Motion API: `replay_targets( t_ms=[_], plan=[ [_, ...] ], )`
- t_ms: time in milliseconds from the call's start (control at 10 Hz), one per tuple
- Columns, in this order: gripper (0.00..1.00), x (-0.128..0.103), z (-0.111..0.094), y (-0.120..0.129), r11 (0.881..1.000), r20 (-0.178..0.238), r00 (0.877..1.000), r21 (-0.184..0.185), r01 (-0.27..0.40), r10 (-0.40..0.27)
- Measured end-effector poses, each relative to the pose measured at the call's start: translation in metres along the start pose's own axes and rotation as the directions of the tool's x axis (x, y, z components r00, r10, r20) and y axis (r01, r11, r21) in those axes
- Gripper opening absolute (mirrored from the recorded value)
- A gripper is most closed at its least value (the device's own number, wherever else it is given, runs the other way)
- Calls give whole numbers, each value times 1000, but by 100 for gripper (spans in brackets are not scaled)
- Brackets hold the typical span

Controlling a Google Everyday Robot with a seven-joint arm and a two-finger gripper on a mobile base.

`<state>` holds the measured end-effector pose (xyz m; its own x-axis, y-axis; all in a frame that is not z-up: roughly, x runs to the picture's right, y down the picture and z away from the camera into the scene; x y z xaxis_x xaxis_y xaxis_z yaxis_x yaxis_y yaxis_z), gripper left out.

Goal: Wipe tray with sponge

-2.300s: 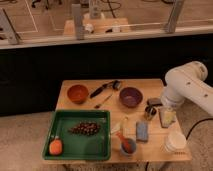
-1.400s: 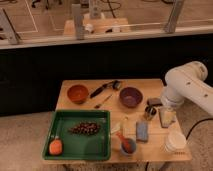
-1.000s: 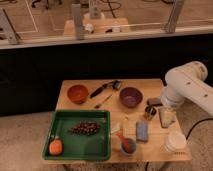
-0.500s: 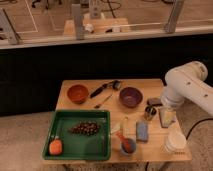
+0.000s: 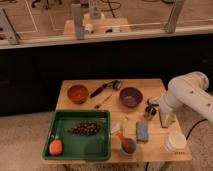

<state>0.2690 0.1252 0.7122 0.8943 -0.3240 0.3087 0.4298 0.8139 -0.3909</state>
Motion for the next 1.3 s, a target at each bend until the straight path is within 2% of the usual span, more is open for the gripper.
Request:
replay_targets(
  t_ms=[100, 200, 300, 400, 500, 600, 700, 900, 1100, 1300],
  plan=[
    [80, -3, 8, 2, 994, 40, 993, -8, 111, -110],
    [80, -7, 17, -1, 974, 68, 972, -24, 225, -223],
    [80, -10, 26, 0, 944, 100, 941, -43, 328, -323],
    [80, -11, 32, 1, 923, 117, 919, -47, 383, -376],
    [80, -12, 35, 2, 907, 131, 903, -52, 419, -409],
    [80, -16, 39, -1, 895, 131, 890, -40, 444, -436],
    [80, -18, 39, 9, 888, 106, 885, -34, 459, -454],
    [80, -29, 34, 27, 865, 101, 862, -23, 502, -498],
    [80, -46, 33, 51, 826, 87, 824, -21, 563, -559],
    [80, -56, 42, 62, 796, 89, 795, -35, 605, -600]
  ],
)
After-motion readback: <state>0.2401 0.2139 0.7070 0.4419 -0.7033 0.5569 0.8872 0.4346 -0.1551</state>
